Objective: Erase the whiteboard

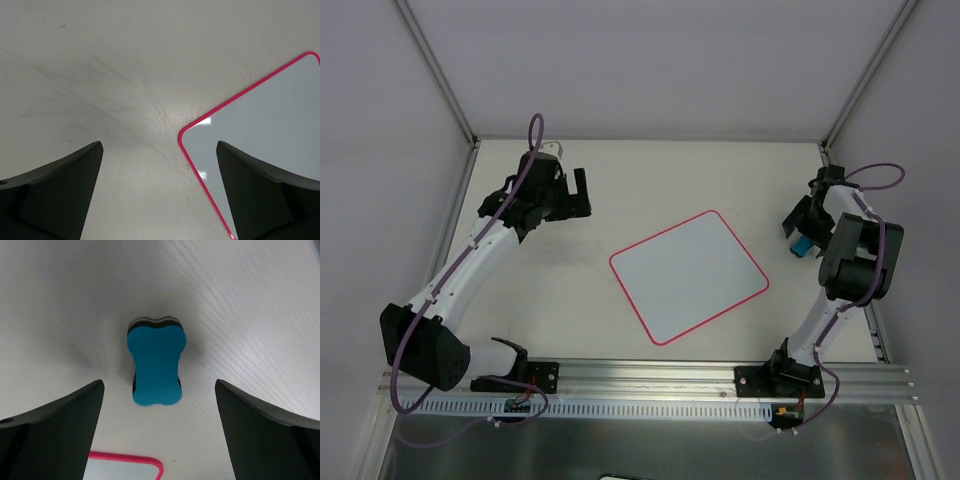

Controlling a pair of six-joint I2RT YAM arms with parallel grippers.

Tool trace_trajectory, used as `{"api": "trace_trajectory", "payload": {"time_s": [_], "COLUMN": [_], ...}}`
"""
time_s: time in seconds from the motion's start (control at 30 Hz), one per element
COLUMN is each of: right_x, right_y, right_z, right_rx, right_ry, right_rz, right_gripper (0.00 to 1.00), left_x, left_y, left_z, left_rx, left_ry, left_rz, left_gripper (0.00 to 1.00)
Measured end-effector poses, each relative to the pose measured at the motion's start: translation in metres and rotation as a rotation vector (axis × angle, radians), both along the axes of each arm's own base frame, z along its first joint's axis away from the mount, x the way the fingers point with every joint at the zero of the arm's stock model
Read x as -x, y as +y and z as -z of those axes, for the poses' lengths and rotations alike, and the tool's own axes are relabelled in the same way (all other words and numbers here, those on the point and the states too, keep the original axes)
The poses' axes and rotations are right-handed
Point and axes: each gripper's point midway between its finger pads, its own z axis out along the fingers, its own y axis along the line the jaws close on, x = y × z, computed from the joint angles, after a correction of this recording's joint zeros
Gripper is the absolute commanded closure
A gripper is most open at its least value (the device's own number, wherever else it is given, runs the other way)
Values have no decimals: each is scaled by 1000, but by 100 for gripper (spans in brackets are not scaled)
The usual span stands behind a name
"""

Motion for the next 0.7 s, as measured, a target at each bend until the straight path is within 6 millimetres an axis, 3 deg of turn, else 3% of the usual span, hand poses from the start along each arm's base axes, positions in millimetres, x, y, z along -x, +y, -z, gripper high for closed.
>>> {"api": "trace_trajectory", "payload": {"time_s": [0.13, 0.2, 0.3, 0.4, 0.5, 0.57, 0.7], "right_x": [4, 2, -2, -2, 15, 31, 70], "right_y": [0, -1, -2, -2, 3, 8, 18], "right_z": [-46, -88, -168, -262, -342, -386, -448], "right_rx": [30, 65, 134, 224, 310, 365, 460], "right_ry": [-85, -186, -375, -606, -795, -897, -1044], "right_rz": [-38, -67, -111, -158, -201, -228, -271], "right_gripper": [1, 1, 1, 1, 1, 1, 1], "left_x": [3, 5, 4, 4, 13, 25, 60], "left_y": [12, 18, 29, 42, 59, 73, 104], "left_z": [-18, -32, -68, -116, -176, -216, -291], "left_rx": [-22, -31, -45, -63, -78, -90, -114], "left_ry": [-56, -90, -181, -306, -454, -554, -745], "left_rz": [-27, -42, -70, -106, -151, -187, -272], "left_gripper": [1, 1, 1, 1, 1, 1, 1]}}
